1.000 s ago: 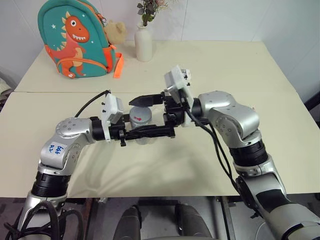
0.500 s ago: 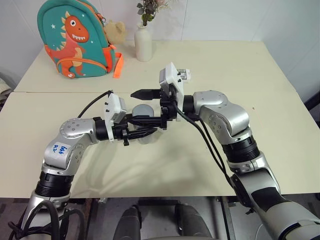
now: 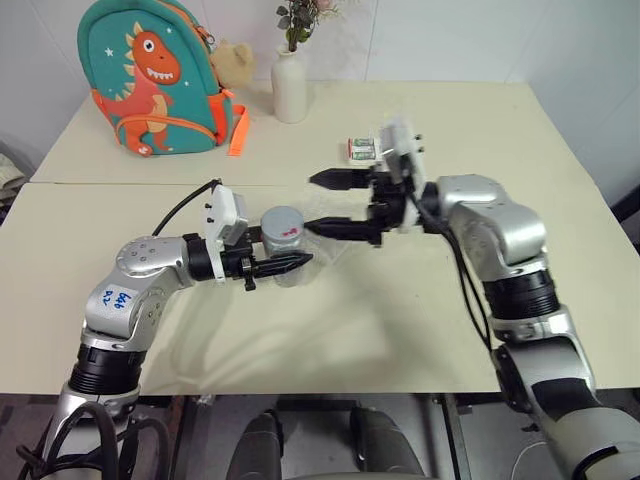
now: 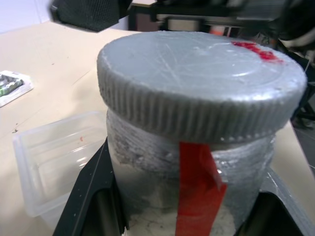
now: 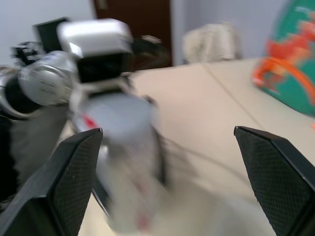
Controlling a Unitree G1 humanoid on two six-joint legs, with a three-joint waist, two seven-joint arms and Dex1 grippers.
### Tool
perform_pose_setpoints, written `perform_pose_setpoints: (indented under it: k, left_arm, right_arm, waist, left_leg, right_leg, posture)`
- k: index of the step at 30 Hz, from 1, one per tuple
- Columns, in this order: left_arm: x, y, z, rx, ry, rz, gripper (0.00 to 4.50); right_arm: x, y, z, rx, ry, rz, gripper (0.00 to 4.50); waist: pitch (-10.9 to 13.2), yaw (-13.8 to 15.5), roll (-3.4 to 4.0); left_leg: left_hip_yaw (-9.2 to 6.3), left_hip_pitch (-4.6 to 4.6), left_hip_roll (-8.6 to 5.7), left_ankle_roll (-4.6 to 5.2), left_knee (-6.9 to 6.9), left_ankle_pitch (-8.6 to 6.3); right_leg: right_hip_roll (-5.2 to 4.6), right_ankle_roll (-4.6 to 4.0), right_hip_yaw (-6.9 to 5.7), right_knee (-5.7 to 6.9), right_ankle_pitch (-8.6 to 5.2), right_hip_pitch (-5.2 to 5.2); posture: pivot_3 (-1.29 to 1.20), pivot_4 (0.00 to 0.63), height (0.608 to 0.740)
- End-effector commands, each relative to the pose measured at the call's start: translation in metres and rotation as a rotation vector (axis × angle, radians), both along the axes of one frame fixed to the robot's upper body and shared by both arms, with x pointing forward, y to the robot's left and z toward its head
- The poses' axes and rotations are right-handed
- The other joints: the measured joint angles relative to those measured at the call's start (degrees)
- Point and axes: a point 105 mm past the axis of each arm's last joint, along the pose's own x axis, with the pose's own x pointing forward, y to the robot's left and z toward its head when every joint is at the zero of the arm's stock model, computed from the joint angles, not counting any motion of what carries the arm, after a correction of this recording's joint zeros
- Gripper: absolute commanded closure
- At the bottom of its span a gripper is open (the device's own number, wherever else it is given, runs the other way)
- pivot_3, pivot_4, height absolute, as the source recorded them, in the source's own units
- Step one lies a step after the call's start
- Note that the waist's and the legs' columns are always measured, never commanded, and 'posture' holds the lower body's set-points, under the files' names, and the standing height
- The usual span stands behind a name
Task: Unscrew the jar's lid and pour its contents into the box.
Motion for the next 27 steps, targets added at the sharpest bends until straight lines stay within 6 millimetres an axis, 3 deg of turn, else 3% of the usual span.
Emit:
perform_pose_setpoints:
  k: [1, 6, 13, 19, 27]
  left_arm:
    - [-0.007, -0.002, 0.013, -0.034, -0.055, -0.042, 2.51]
    - [-0.004, 0.000, 0.015, -0.040, -0.060, -0.029, 2.51]
    - [-0.003, -0.003, 0.015, -0.045, -0.056, -0.031, 2.51]
    - [-0.004, -0.006, 0.015, -0.048, -0.052, -0.042, 2.51]
    - [-0.005, -0.009, 0.016, -0.052, -0.053, -0.051, 2.51]
  right_arm:
    - [-0.005, -0.007, 0.006, 0.033, -0.009, 0.041, 0.02]
    - [-0.023, -0.004, 0.015, 0.064, 0.015, 0.161, 0.02]
    - [-0.042, 0.031, 0.019, 0.071, -0.008, 0.233, 0.02]
    - [-0.036, 0.058, 0.013, 0.048, -0.026, 0.174, 0.02]
    - [-0.024, 0.065, 0.016, 0.063, -0.048, 0.125, 0.02]
  waist:
    - [0.0, -0.4, 0.01]
    - [0.0, -0.6, 0.02]
    - [0.0, -0.8, 0.02]
    - [0.0, -0.6, 0.02]
    - [0.0, -0.5, 0.02]
  left_leg:
    - [0.01, 0.01, 0.00, 0.00, -0.01, 0.00]
    - [0.00, 0.01, 0.02, 0.00, 0.00, 0.00]
    - [0.00, 0.02, 0.03, 0.00, 0.01, 0.00]
    - [0.00, 0.01, 0.02, 0.00, 0.02, 0.00]
    - [0.00, 0.00, 0.02, 0.00, 0.02, 0.00]
  right_leg:
    - [0.00, 0.00, 0.02, 0.01, 0.00, 0.00]
    - [0.04, 0.00, 0.02, 0.03, 0.00, -0.01]
    - [0.04, 0.01, 0.02, 0.05, 0.00, -0.01]
    - [0.03, 0.01, 0.01, 0.05, 0.00, -0.01]
    - [0.04, 0.01, 0.01, 0.04, 0.00, -0.01]
  posture:
    - [0.00, 0.150, 0.740]
    - [0.00, 0.150, 0.740]
    - [0.00, 0.150, 0.740]
    - [0.00, 0.150, 0.740]
    - [0.00, 0.150, 0.740]
